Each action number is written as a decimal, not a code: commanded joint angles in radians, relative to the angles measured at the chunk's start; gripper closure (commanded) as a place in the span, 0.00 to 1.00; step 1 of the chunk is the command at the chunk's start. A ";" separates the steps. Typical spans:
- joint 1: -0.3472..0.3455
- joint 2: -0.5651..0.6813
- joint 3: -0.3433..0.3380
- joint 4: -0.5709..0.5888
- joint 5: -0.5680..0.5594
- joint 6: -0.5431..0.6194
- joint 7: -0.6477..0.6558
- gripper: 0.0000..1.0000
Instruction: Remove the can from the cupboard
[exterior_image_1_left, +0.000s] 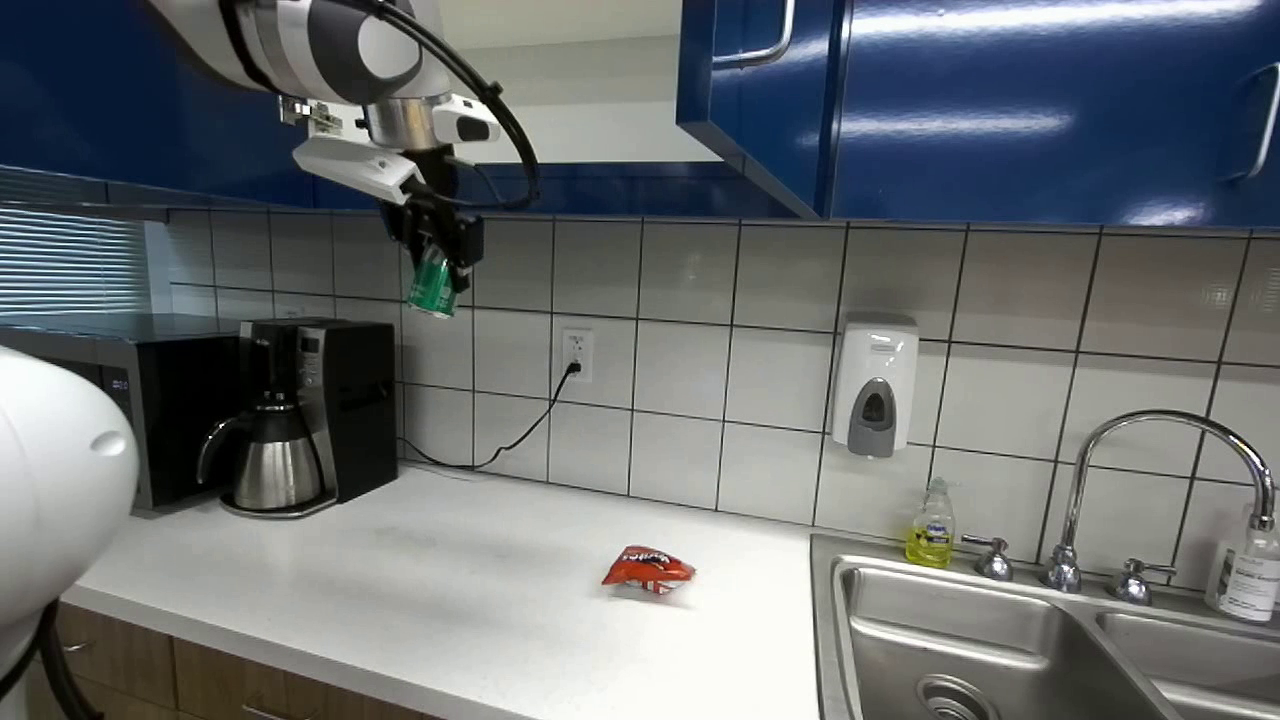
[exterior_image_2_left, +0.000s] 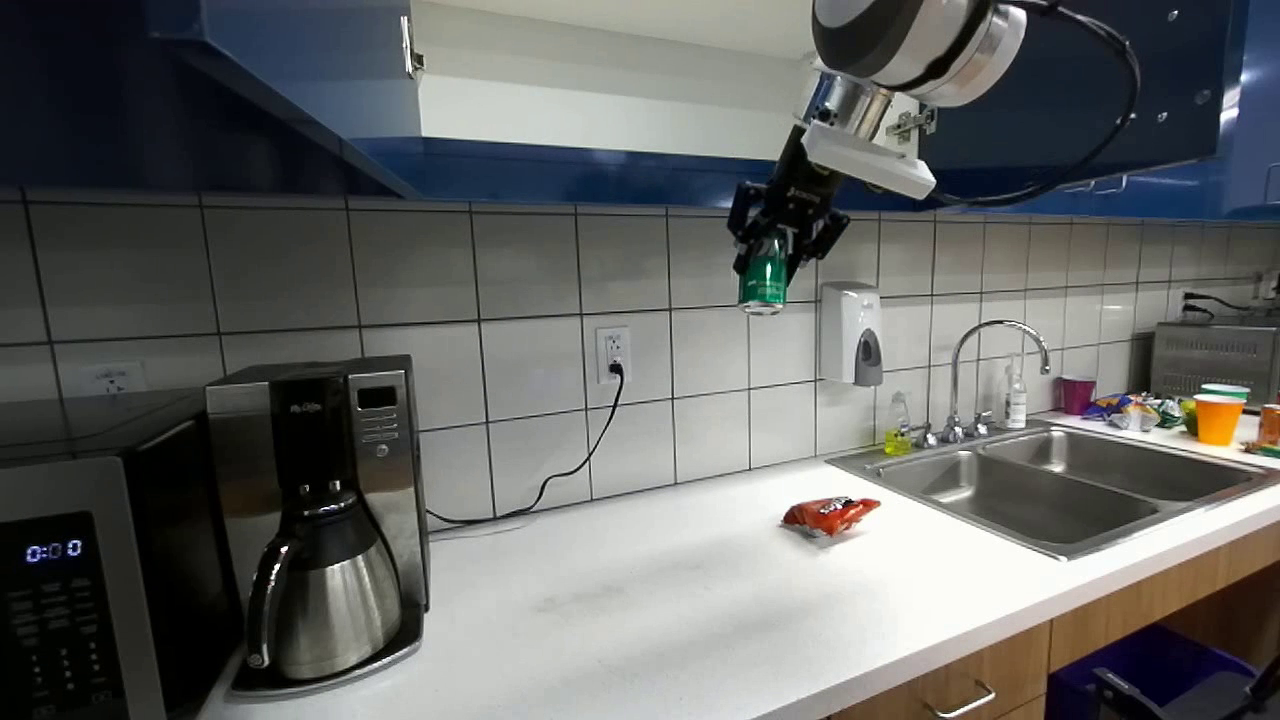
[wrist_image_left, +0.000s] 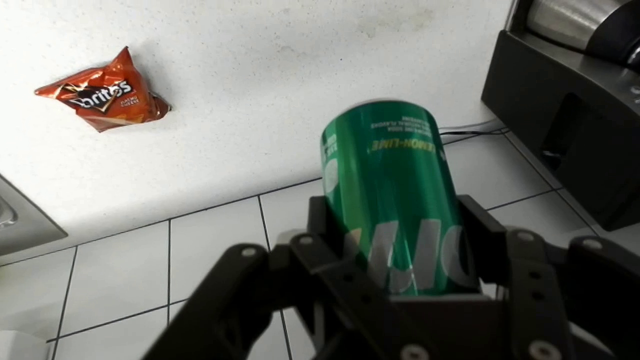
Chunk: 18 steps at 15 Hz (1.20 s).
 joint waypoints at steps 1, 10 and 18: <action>-0.006 0.027 0.010 -0.066 0.020 0.113 -0.046 0.61; 0.018 0.173 -0.005 -0.172 0.040 0.348 -0.077 0.61; 0.066 0.317 -0.016 -0.221 0.102 0.523 -0.109 0.61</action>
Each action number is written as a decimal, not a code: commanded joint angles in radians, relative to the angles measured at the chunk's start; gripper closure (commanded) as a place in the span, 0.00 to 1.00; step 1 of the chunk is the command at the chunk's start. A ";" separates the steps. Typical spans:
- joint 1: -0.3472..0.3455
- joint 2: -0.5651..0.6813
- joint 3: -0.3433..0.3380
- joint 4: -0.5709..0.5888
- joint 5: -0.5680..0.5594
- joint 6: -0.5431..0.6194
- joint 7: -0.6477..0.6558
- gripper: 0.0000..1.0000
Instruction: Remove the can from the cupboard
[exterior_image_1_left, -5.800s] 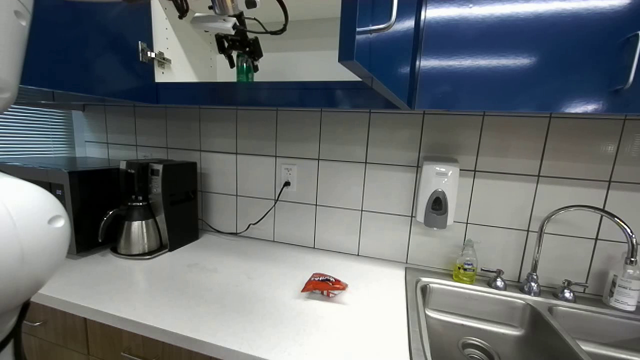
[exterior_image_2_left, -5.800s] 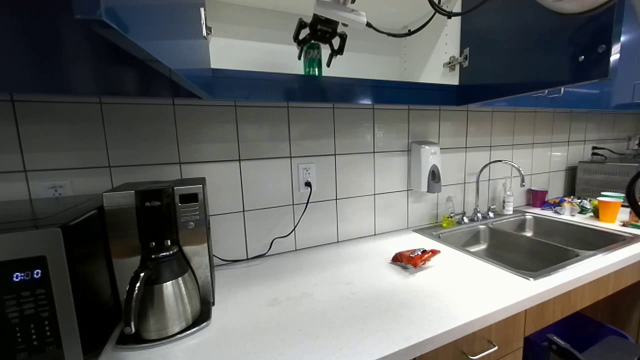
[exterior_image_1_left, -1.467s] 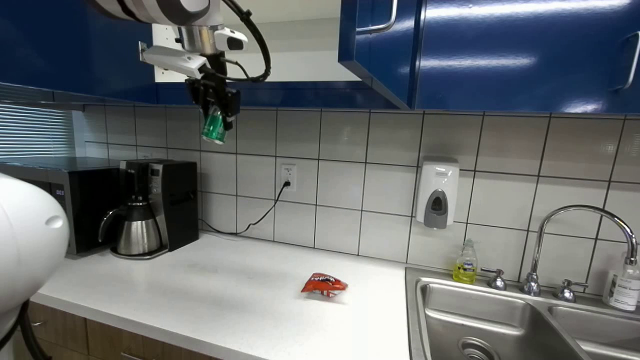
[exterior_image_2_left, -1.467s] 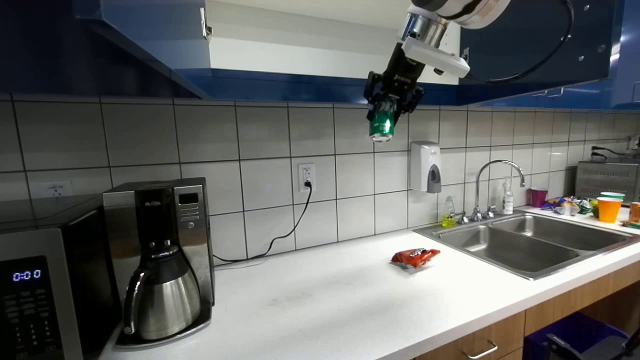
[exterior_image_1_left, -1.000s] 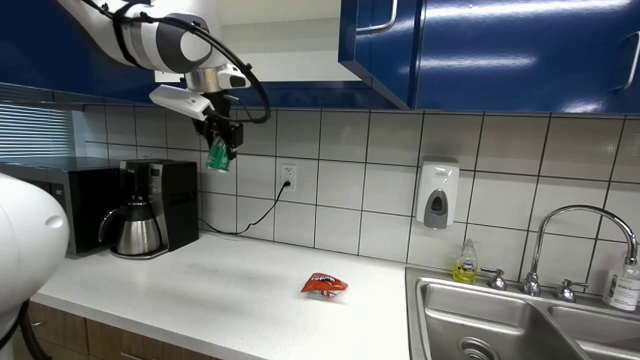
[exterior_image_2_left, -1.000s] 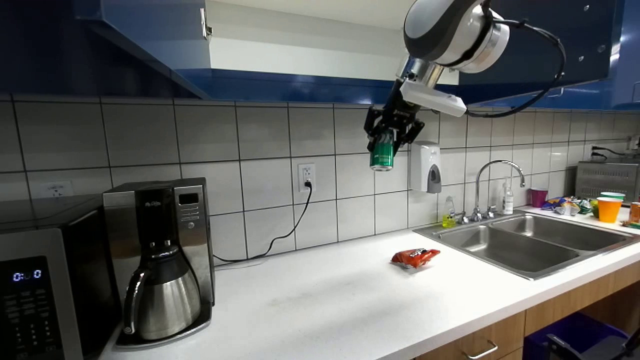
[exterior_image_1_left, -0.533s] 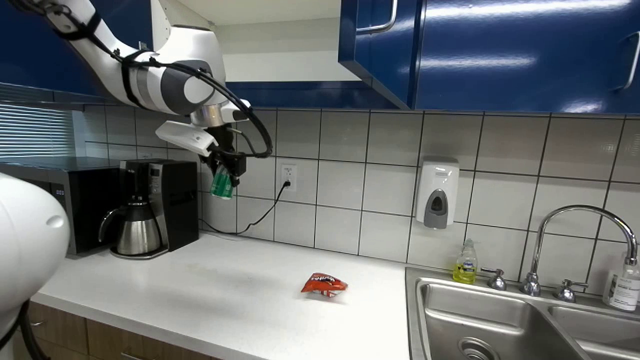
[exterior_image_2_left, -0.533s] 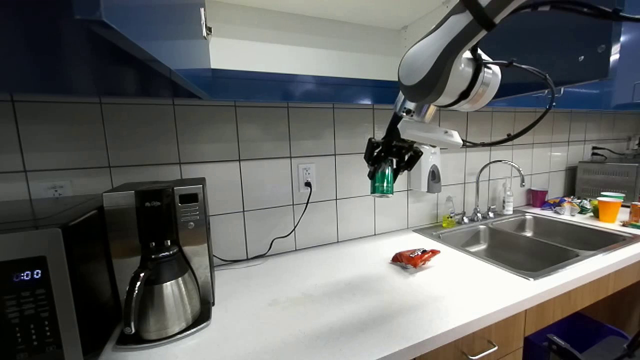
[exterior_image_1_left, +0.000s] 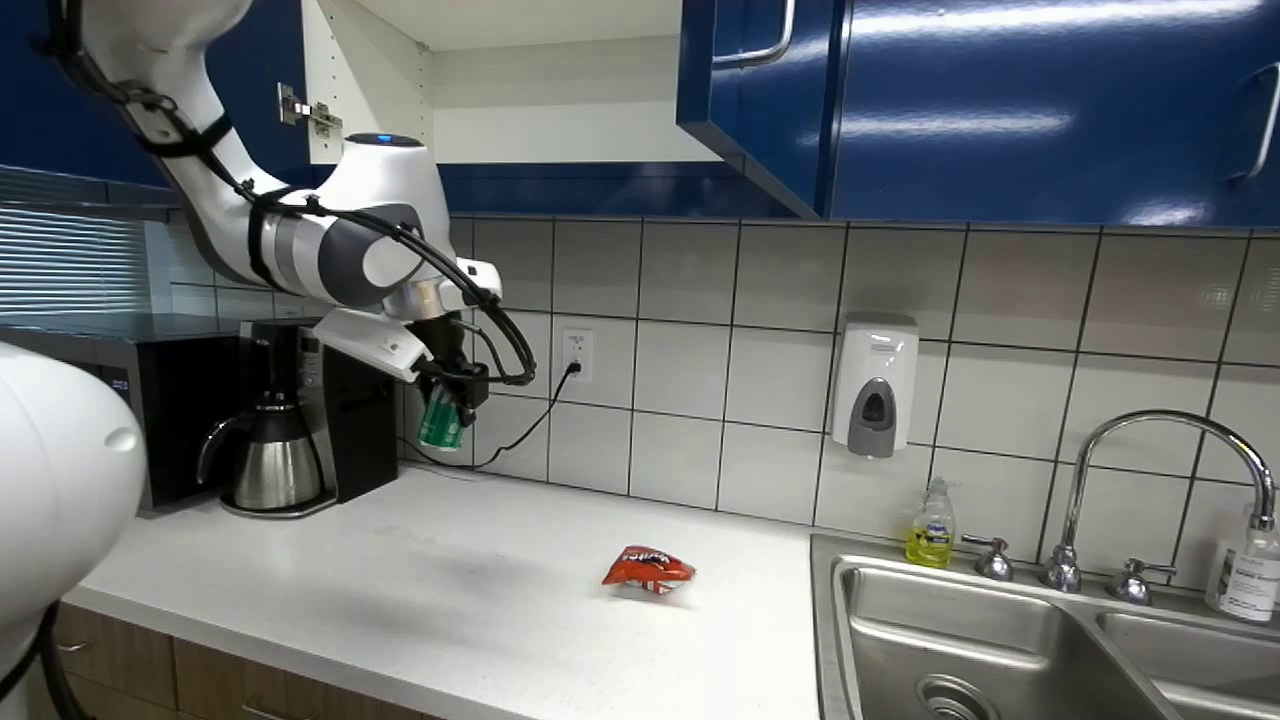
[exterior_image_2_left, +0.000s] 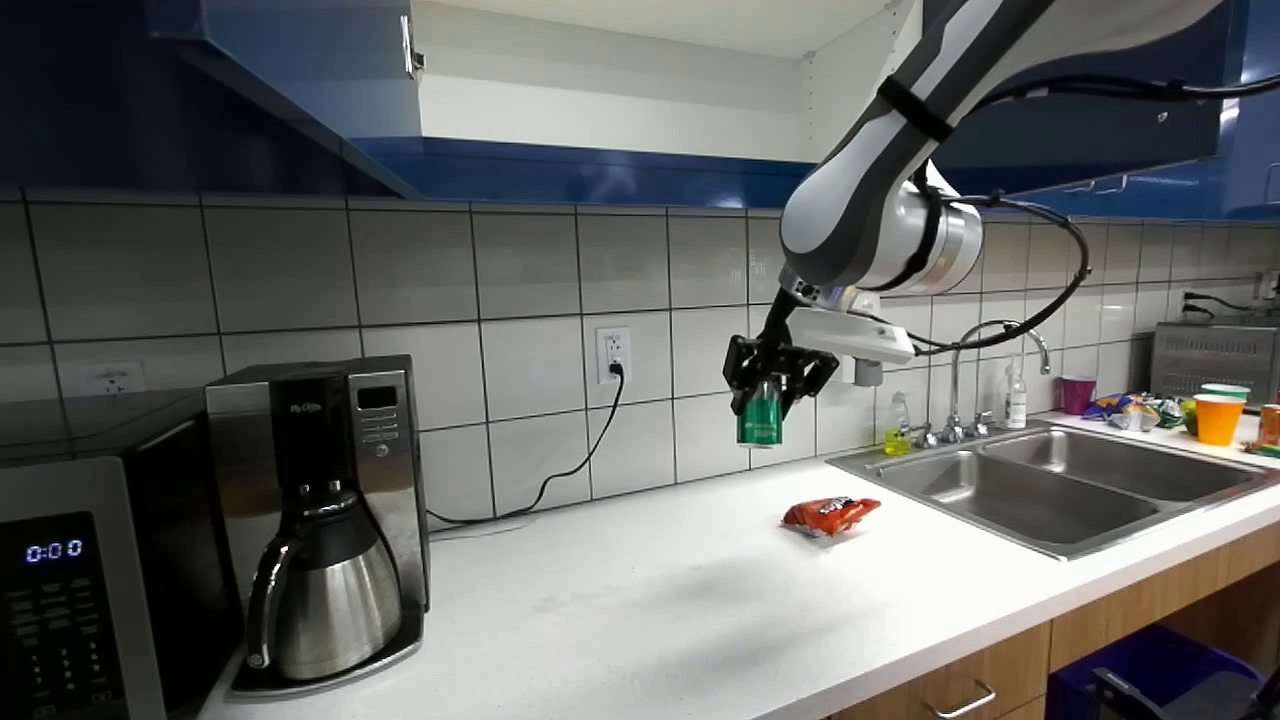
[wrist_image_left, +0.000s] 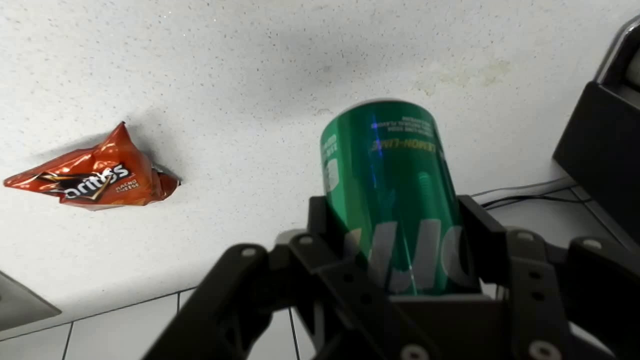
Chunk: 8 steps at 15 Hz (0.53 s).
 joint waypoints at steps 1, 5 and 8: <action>0.025 0.049 -0.010 -0.007 0.044 0.074 -0.044 0.61; -0.002 0.052 0.012 -0.008 0.016 0.037 -0.007 0.36; -0.002 0.052 0.012 -0.008 0.015 0.037 -0.007 0.36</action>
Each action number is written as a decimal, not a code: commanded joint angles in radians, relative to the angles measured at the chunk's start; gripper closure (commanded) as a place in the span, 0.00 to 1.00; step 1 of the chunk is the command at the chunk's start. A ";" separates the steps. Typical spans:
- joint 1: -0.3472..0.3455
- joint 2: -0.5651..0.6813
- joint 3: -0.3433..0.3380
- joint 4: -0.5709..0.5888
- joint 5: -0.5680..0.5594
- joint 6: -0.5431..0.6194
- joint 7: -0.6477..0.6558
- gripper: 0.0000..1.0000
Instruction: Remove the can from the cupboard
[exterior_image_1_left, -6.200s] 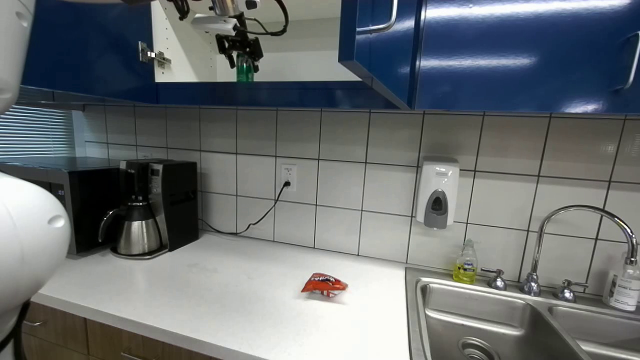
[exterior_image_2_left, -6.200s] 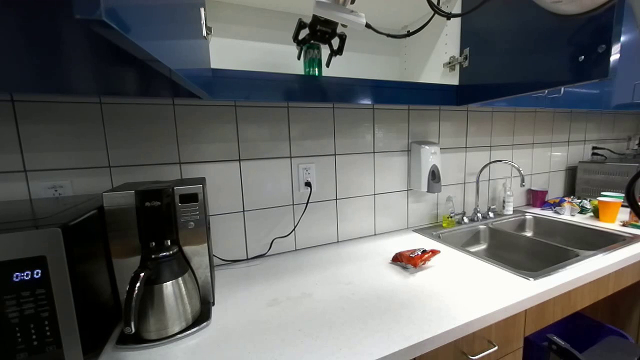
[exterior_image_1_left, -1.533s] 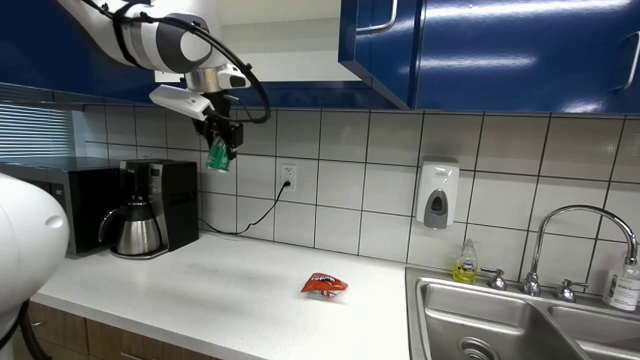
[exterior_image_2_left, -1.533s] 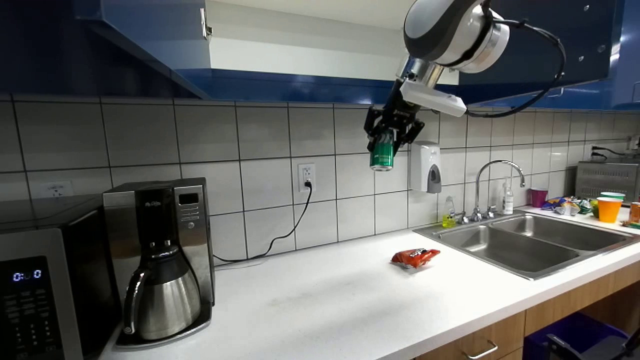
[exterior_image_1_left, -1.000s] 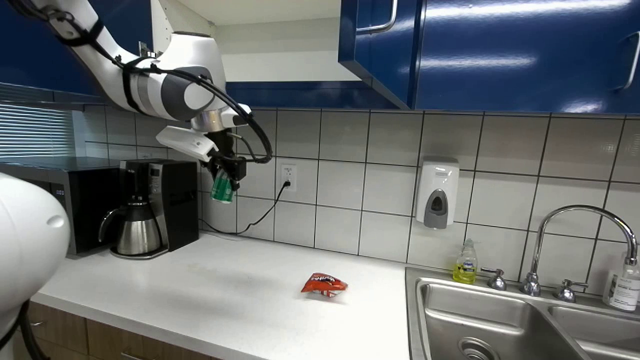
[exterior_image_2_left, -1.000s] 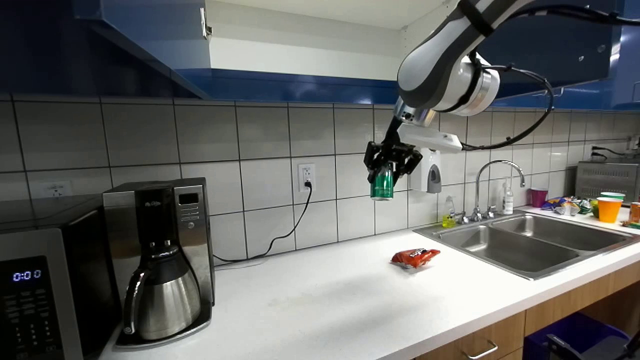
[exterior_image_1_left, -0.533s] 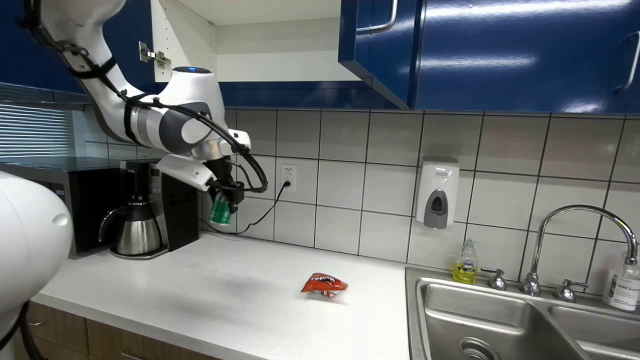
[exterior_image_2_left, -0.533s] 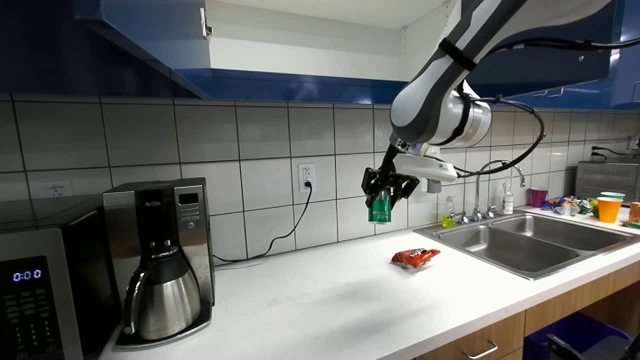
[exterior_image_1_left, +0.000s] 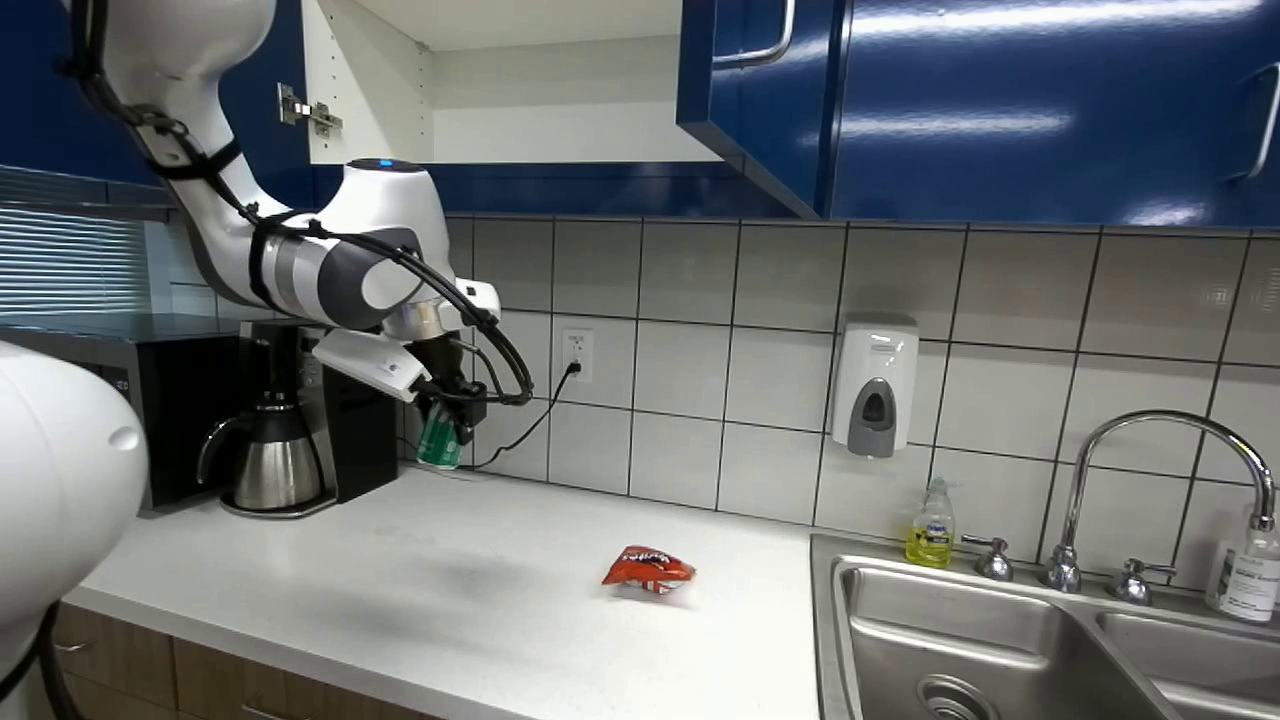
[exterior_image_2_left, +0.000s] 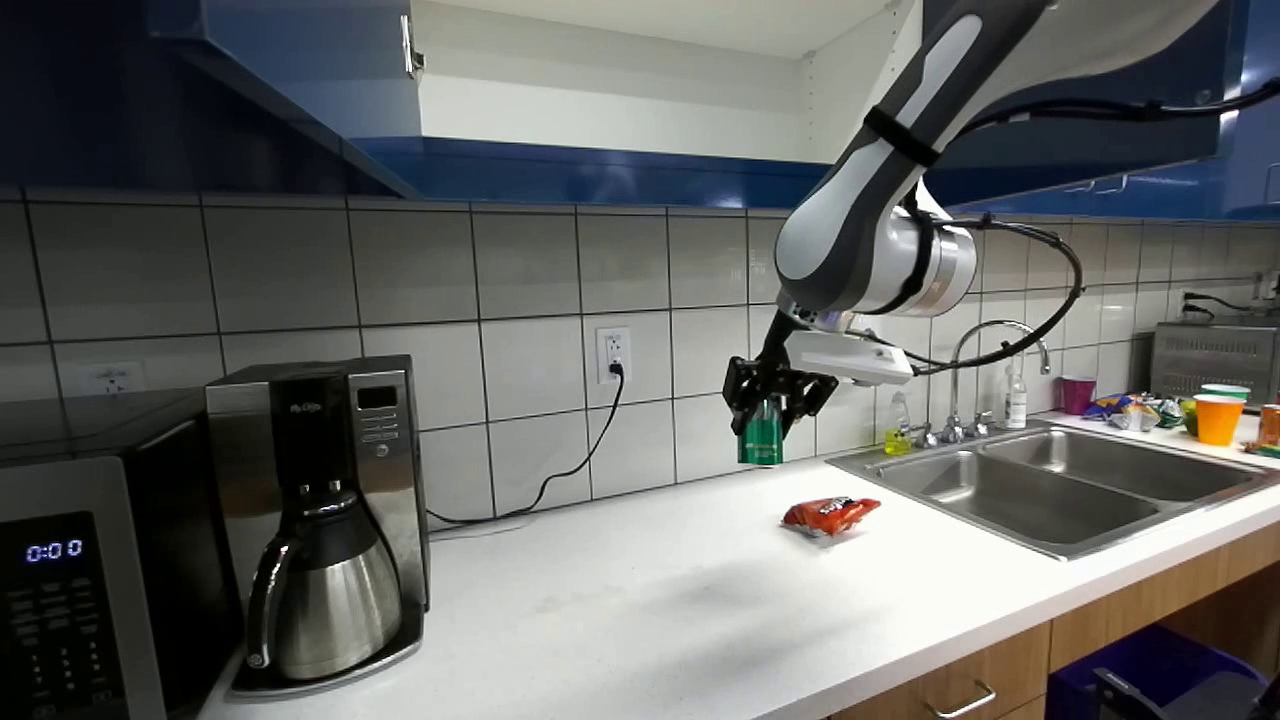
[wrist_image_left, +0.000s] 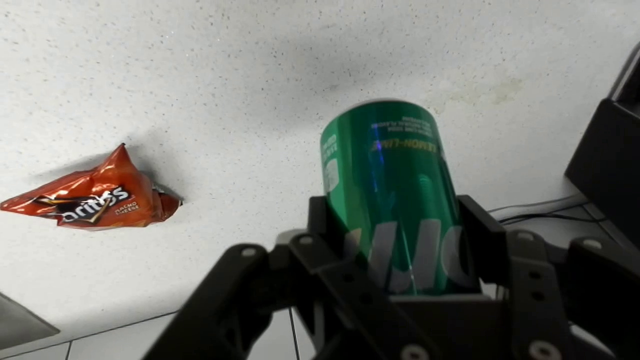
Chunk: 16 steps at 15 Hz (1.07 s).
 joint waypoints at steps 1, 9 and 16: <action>-0.012 0.000 0.014 0.001 0.004 -0.002 -0.001 0.36; -0.012 0.000 0.014 0.001 0.004 -0.002 -0.001 0.36; 0.051 0.120 -0.037 0.052 0.069 0.077 -0.064 0.61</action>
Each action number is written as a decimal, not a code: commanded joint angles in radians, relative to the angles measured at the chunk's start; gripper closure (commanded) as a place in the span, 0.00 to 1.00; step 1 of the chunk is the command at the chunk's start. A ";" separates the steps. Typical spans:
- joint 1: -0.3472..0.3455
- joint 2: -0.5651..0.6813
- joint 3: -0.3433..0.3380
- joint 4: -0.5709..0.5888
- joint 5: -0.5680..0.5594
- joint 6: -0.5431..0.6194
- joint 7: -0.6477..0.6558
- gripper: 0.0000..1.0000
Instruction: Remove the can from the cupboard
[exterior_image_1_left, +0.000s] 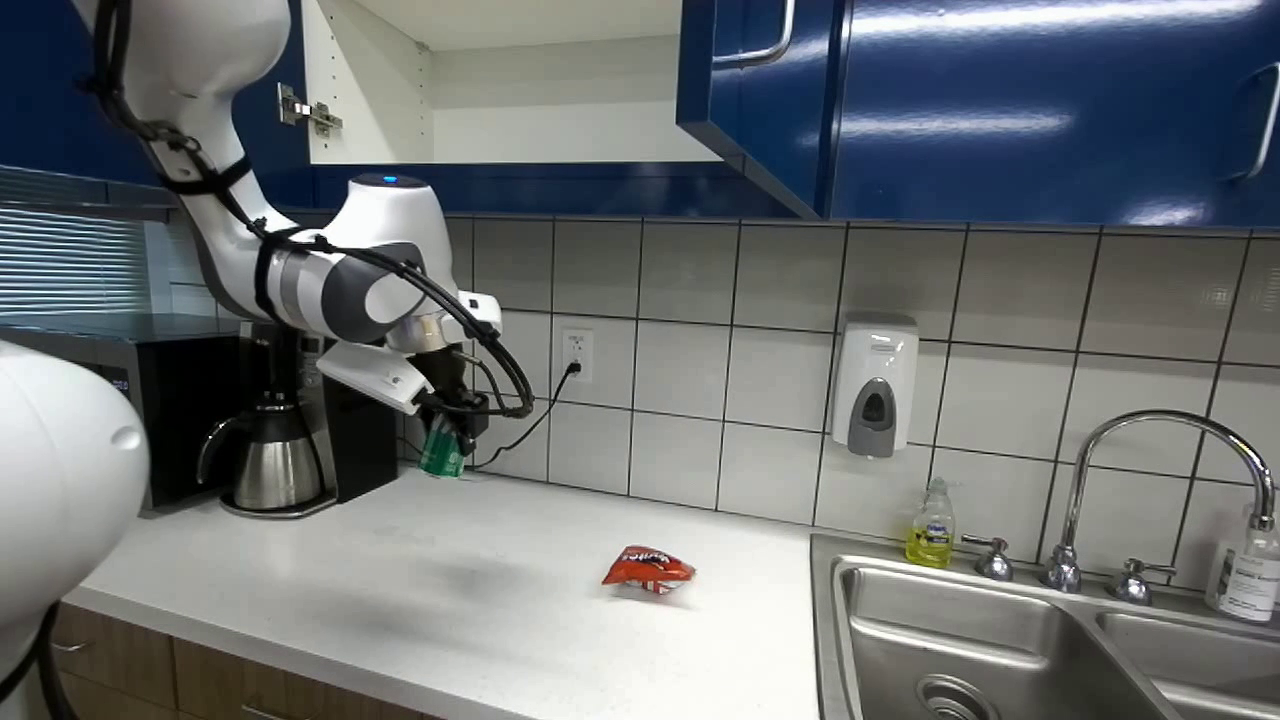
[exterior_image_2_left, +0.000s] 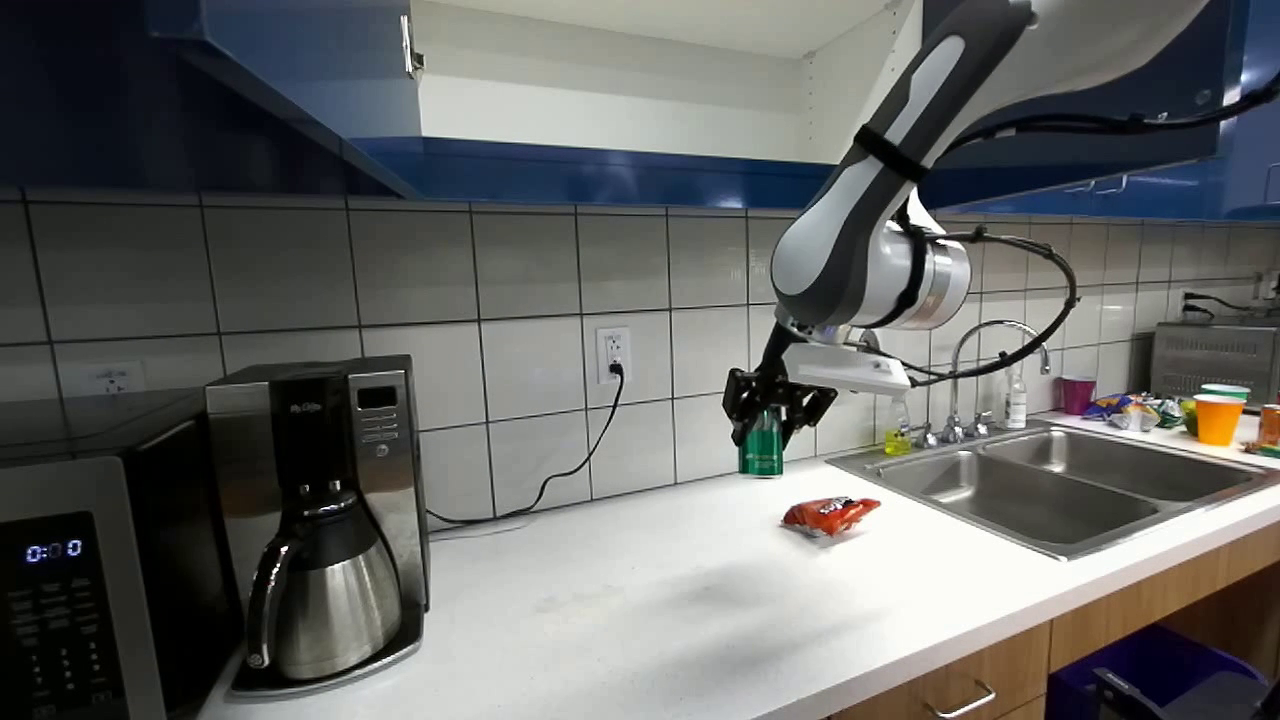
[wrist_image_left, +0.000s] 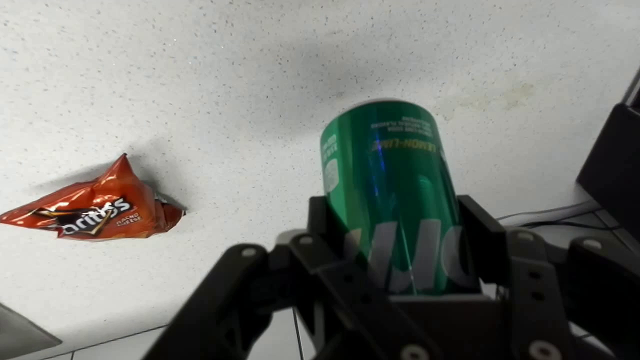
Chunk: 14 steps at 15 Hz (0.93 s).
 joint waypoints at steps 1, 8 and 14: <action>0.056 0.098 -0.034 0.056 0.080 0.057 -0.077 0.61; 0.080 0.313 0.007 0.162 0.210 0.136 -0.219 0.61; -0.027 0.496 0.122 0.266 0.224 0.248 -0.283 0.61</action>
